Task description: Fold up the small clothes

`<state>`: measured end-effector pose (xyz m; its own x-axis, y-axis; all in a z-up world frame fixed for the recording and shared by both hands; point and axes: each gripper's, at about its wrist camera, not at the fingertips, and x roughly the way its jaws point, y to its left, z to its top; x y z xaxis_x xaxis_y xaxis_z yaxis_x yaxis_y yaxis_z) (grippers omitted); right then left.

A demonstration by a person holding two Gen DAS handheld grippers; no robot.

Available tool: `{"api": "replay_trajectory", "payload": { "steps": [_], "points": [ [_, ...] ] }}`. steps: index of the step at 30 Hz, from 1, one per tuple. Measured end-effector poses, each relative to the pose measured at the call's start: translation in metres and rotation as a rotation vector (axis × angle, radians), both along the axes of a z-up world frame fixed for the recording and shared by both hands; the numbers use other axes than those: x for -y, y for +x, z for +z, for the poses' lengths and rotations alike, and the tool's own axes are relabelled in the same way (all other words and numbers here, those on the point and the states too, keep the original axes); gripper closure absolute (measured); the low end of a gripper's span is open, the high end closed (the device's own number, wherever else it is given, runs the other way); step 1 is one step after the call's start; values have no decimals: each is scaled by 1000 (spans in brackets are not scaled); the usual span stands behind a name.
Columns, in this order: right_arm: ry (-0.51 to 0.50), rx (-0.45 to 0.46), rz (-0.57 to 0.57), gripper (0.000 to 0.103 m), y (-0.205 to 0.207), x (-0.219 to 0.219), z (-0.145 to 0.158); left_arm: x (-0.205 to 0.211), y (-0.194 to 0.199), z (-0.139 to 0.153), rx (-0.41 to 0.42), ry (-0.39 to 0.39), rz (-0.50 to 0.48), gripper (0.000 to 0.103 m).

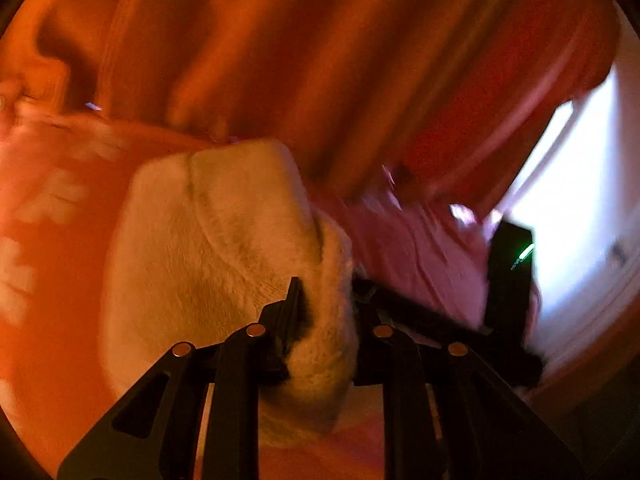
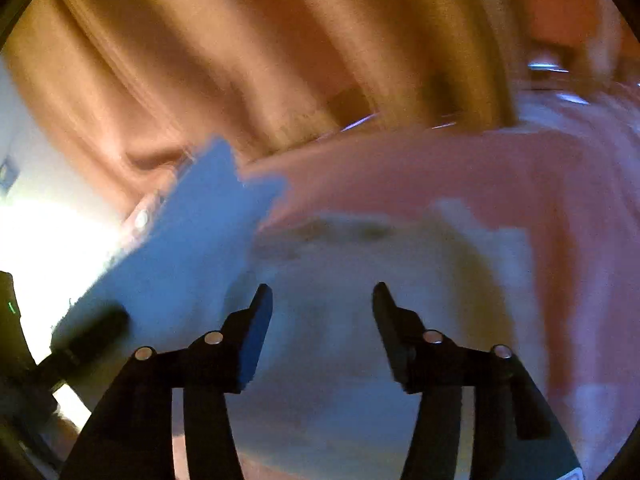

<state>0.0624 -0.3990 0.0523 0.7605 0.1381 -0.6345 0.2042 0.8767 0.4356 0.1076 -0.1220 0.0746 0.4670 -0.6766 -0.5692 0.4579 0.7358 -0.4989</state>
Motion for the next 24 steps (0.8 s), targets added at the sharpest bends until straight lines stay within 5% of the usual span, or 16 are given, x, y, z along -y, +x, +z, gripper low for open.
{"api": "replay_trajectory", "payload": {
  "steps": [5, 7, 10, 14, 19, 24],
  "points": [
    [150, -26, -38, 47, -29, 27, -33, 51, -14, -67, -132, 122, -77, 85],
    [211, -43, -15, 46, -30, 28, -47, 42, -28, -61, -84, 119, -79, 79],
    [262, -64, 21, 45, -24, 22, -52, 7, -51, -39, -35, 130, -73, 54],
    [324, -19, 62, 27, -22, 12, -47, -34, -62, -42, -39, 200, -20, 39],
    [348, -89, 102, 26, -8, 1, -58, -59, -53, -82, -107, 286, 49, 37],
    [252, -126, 142, 28, 10, -29, -60, -55, -48, -94, -85, 325, 79, 37]
  ]
}}
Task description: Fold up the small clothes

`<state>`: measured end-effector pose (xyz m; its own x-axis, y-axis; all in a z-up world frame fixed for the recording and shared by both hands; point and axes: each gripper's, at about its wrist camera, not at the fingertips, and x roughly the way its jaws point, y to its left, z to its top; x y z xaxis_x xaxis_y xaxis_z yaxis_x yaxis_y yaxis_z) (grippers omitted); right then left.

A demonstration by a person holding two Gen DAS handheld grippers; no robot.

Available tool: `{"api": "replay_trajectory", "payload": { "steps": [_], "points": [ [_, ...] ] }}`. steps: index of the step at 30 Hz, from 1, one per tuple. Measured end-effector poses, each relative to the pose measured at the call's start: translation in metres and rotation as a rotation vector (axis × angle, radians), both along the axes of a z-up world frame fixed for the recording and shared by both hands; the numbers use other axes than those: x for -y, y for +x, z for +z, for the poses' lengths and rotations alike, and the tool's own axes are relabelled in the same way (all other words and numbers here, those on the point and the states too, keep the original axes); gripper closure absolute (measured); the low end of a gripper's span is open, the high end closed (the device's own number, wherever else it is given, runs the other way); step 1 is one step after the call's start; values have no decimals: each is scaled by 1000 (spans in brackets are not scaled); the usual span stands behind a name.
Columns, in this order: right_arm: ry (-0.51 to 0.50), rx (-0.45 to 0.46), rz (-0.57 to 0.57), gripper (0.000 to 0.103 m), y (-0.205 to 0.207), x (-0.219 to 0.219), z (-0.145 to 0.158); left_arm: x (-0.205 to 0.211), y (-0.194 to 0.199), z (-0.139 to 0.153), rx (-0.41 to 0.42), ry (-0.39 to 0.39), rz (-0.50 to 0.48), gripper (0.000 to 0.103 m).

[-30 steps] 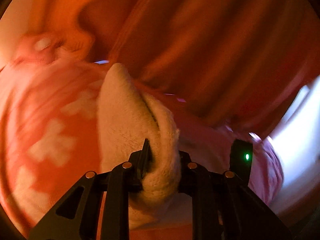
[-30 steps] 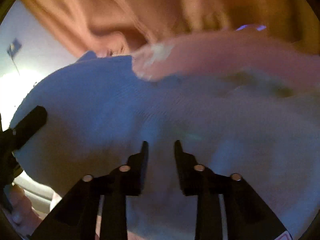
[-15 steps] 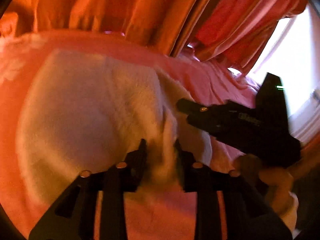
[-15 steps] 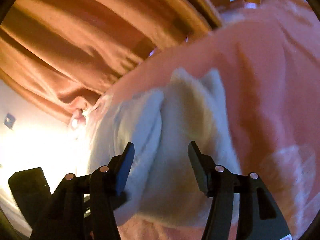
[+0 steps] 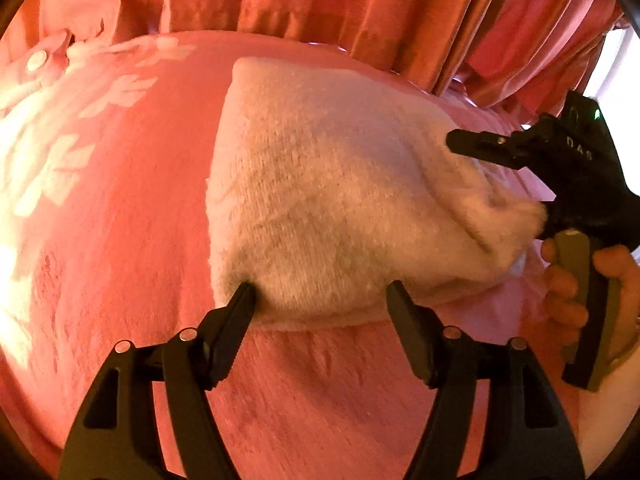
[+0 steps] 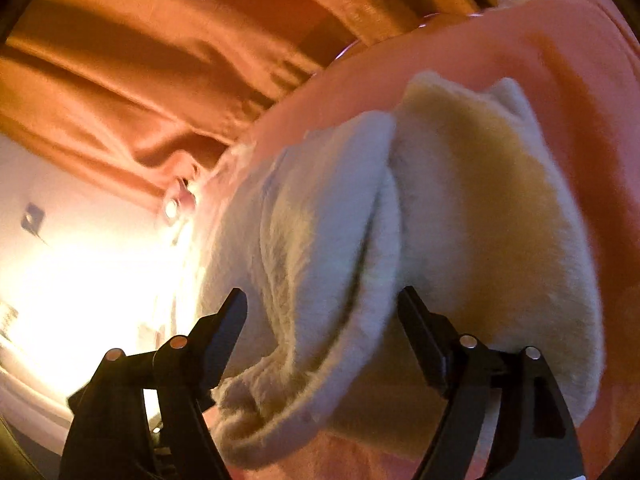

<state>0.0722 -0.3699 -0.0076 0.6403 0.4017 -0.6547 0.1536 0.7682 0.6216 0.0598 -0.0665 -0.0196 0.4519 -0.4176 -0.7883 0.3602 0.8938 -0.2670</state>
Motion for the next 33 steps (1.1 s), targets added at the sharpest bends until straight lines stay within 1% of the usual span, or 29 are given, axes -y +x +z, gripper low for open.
{"api": "replay_trajectory", "payload": {
  "steps": [1, 2, 3, 4, 5, 6, 8, 9, 10, 11, 12, 13, 15, 16, 17, 18, 19, 20, 21, 22, 23, 24, 26, 27, 29, 30, 31, 32, 33],
  "points": [
    [-14, 3, 4, 31, 1, -3, 0, 2, -2, 1, 5, 22, -2, 37],
    [-46, 6, 15, 51, 3, -7, 2, 4, -6, 3, 9, 34, -6, 37],
    [-100, 4, 19, 65, 5, -12, 6, 7, -7, 4, 15, 48, -14, 37],
    [-132, 28, 29, 84, 5, -15, 15, 9, -6, 5, 18, 56, -16, 37],
    [-103, 76, 36, 87, 2, -14, 25, 10, -6, 5, 21, 57, -17, 37],
    [-73, 120, 35, 88, -3, -11, 37, 9, -5, 3, 17, 56, -13, 37],
    [-7, 232, 40, 90, -18, -3, 70, 9, -4, 2, 9, 39, -9, 37],
    [1, 269, 40, 90, -24, 0, 83, 10, -3, 3, 15, 30, -13, 38],
    [-16, 301, 32, 90, -31, 4, 95, 13, -4, 7, 36, 26, -21, 38],
    [-43, 307, 14, 90, -36, 11, 99, 17, -6, 11, 57, 25, -30, 39],
    [-63, 290, -8, 90, -38, 19, 95, 21, -7, 14, 77, 26, -35, 39],
    [-72, 242, -43, 90, -39, 32, 82, 25, -8, 17, 86, 24, -38, 39],
    [-49, 119, -101, 90, -35, 56, 46, 30, -9, 19, 74, 4, -46, 39],
    [-62, 24, -137, 90, -33, 68, 19, 32, -11, 19, 63, -17, -56, 39],
    [-71, -34, -161, 90, -34, 74, -1, 34, -11, 17, 52, -27, -68, 39],
    [-40, -65, -162, 89, -35, 77, -14, 37, -12, 14, 39, -25, -77, 39],
    [10, -72, -157, 89, -35, 80, -18, 38, -11, 10, 31, -13, -78, 39],
    [34, -45, -159, 84, -37, 82, -12, 39, -11, 6, 29, 8, -73, 39],
    [37, -31, -160, 79, -37, 82, -8, 39, -11, 2, 20, 21, -72, 39],
    [37, -19, -155, 78, -38, 80, -2, 39, -9, -1, 3, 28, -70, 39],
    [39, -17, -149, 74, -38, 78, 1, 36, -7, -4, -25, 25, -58, 39],
    [52, -14, -141, 62, -39, 75, 2, 32, -6, -4, -43, 14, -48, 39],
    [73, -18, -124, 48, -40, 70, 2, 22, -4, 1, -74, -31, -32, 38],
    [63, -33, -120, 48, -37, 63, 2, 18, -5, 5, -81, -45, -20, 37],
    [1, -56, -80, 49, -32, 49, 3, 8, -5, 12, -86, -77, 11, 37],
    [-31, -58, -66, 56, -29, 42, 3, 5, -3, 14, -90, -92, 24, 37],
    [-90, -47, -45, 75, -25, 33, 9, 2, -2, 16, -96, -104, 36, 36],
    [-119, -9, -33, 81, -25, 28, 20, 0, 1, 17, -111, -118, 51, 36],
    [-106, 30, -37, 82, -29, 30, 31, -1, 3, 17, -126, -134, 60, 36]
  ]
}}
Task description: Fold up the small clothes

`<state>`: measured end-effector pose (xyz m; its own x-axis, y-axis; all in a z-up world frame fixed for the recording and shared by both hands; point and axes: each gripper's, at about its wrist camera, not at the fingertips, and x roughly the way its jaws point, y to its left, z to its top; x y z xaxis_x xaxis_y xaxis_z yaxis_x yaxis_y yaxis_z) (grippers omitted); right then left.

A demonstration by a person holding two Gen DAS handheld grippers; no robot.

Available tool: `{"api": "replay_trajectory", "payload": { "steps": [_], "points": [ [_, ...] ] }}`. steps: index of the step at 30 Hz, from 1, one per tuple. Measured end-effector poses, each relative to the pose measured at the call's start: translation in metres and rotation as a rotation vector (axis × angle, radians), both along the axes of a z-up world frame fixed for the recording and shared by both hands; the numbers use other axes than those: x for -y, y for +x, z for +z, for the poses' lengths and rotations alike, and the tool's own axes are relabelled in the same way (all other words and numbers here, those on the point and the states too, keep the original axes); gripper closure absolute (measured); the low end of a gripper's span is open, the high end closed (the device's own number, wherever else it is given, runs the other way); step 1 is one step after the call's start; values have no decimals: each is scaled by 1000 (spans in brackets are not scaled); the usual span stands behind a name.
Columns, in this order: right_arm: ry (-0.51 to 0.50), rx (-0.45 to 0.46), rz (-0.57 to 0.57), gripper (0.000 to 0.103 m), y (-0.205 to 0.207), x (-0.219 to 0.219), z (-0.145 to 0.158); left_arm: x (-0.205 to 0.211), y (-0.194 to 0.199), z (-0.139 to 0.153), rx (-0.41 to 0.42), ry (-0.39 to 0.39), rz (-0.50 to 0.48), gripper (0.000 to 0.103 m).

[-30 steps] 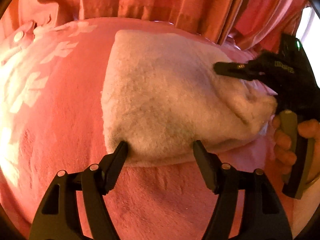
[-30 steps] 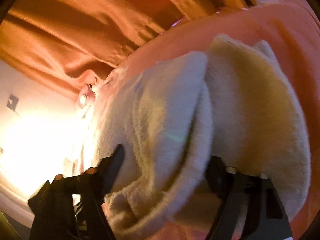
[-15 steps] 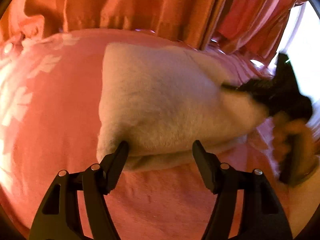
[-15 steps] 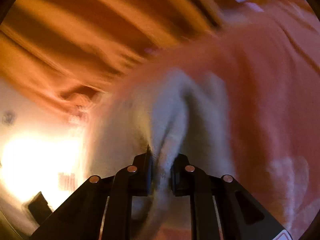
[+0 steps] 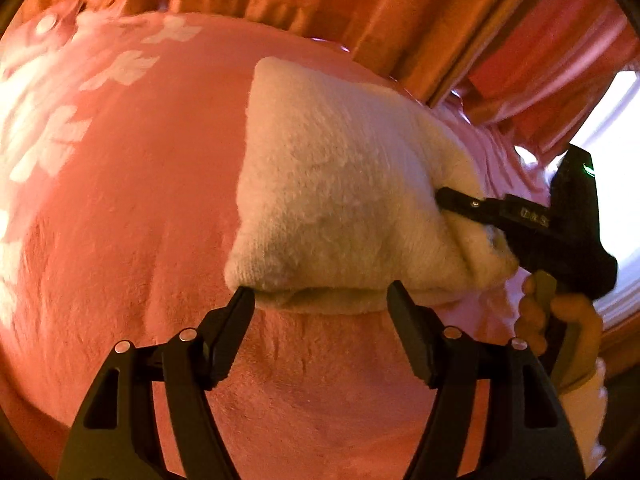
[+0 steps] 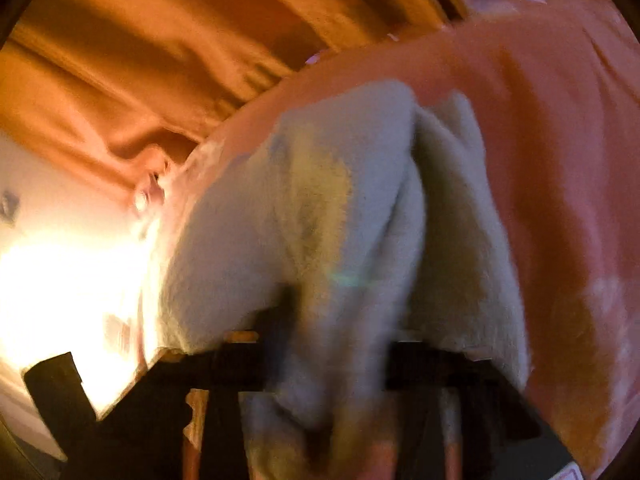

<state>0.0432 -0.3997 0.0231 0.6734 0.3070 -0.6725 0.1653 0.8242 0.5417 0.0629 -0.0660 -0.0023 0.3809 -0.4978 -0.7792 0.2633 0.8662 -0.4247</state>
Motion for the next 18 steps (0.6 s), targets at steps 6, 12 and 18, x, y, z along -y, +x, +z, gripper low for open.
{"api": "replay_trajectory", "payload": {
  "steps": [6, 12, 18],
  "points": [
    [-62, 56, -73, 86, -20, 37, 30, 7, -1, 9, 27, 5, -13, 36],
    [-30, -125, -104, 78, -10, 57, -8, 7, 2, 1, 44, 77, 12, 36],
    [-195, 64, -172, 74, -35, 33, 76, -2, 5, 3, 41, 99, 34, 31]
  ]
}}
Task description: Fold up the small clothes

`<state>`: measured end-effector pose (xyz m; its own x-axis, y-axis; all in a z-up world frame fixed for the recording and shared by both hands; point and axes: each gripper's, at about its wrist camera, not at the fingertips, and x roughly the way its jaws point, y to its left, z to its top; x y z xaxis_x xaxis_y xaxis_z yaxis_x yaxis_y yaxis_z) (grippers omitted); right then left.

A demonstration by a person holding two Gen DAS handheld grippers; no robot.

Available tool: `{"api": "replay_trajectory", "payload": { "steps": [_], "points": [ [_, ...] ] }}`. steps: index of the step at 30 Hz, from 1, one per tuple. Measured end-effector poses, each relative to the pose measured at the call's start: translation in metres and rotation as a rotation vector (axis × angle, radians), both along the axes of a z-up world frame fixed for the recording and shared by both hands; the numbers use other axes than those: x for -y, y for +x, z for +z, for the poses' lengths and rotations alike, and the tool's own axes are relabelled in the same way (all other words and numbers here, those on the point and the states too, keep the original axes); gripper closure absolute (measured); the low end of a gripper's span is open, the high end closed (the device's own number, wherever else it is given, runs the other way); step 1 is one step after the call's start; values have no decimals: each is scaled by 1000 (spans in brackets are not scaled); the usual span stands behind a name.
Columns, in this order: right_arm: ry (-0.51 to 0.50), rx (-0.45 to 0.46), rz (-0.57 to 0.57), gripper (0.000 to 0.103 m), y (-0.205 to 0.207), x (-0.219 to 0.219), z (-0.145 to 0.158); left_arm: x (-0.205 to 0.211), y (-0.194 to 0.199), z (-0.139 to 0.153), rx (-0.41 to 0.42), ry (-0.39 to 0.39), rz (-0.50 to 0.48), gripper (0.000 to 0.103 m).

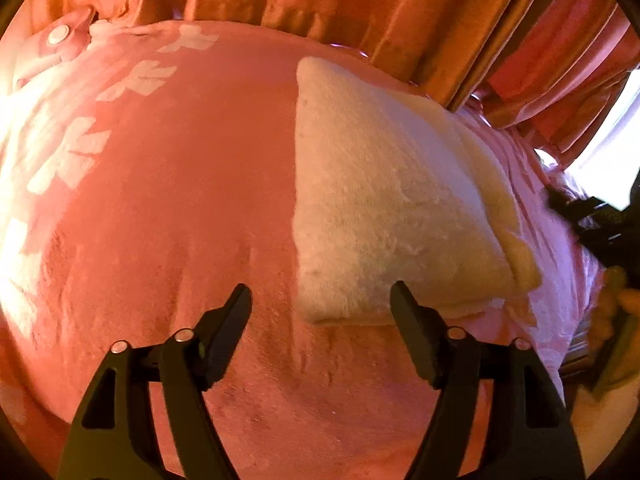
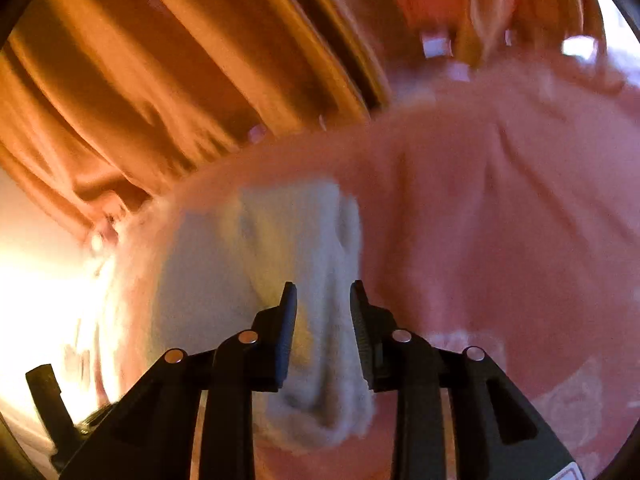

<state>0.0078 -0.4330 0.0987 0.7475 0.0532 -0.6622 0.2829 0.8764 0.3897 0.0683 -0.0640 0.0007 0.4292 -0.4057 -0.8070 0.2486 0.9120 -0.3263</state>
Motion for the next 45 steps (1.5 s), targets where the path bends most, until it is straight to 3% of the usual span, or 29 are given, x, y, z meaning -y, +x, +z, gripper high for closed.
{"api": "replay_trajectory", "payload": {
  "steps": [2, 5, 7, 9, 10, 11, 16, 18, 20, 22, 24, 26, 27, 29, 34, 37, 38, 40, 41, 42, 45],
  "points": [
    [-26, 52, 129, 76, 10, -36, 21, 0, 1, 0, 1, 16, 5, 31],
    [-135, 13, 306, 79, 39, -103, 18, 3, 1, -1, -3, 33, 12, 31],
    [-174, -108, 393, 80, 61, -132, -17, 2, 0, -2, -8, 51, 13, 31],
    [-172, -278, 442, 79, 82, -148, -70, 1, 0, -3, -8, 70, 7, 30],
    [-193, -296, 444, 80, 86, -153, -93, 2, 0, -4, -8, 84, 3, 30],
    [-200, -275, 439, 80, 82, -155, -92, 2, 0, -6, -10, 104, -1, 30],
    [-174, -193, 364, 80, 66, -136, -46, -1, 2, -14, -34, 109, -11, 30],
    [-206, -220, 315, 80, 59, -124, -49, 0, 2, -15, -37, 105, -9, 30],
    [-183, -347, 314, 79, 64, -108, -85, 0, 2, -16, -38, 105, -9, 30],
    [-111, -324, 310, 80, 61, -97, -90, 2, 2, -17, -41, 109, -11, 30],
    [-94, -285, 309, 79, 53, -93, -71, 3, 1, -17, -41, 115, -12, 30],
    [-98, -214, 260, 67, 38, -77, -48, 3, 1, -14, -42, 113, -16, 30],
    [-99, -197, 227, 53, 31, -67, -42, 3, 1, -12, -39, 111, -15, 30],
    [-93, -190, 145, 43, 14, -43, -38, 1, 2, -6, -29, 94, -9, 29],
    [78, -276, 112, 42, -5, -11, -74, -2, 4, 5, -7, 18, 32, 22],
    [106, -260, 122, 42, -8, -13, -79, 6, 3, 4, -18, 24, 27, 22],
    [121, -249, 129, 43, -7, -16, -80, 8, 2, 4, -21, 23, 20, 22],
    [154, -249, 148, 75, 6, -20, -84, 12, -1, 5, -21, 27, 6, 22],
    [154, -240, 164, 83, 11, -24, -78, 12, -2, 6, -15, 34, 0, 22],
    [152, -201, 183, 84, 15, -31, -68, 12, -3, 6, -10, 37, -3, 22],
    [212, 39, 263, 87, 0, -37, -2, 8, -4, 9, -5, 41, 4, 22]
  ]
}}
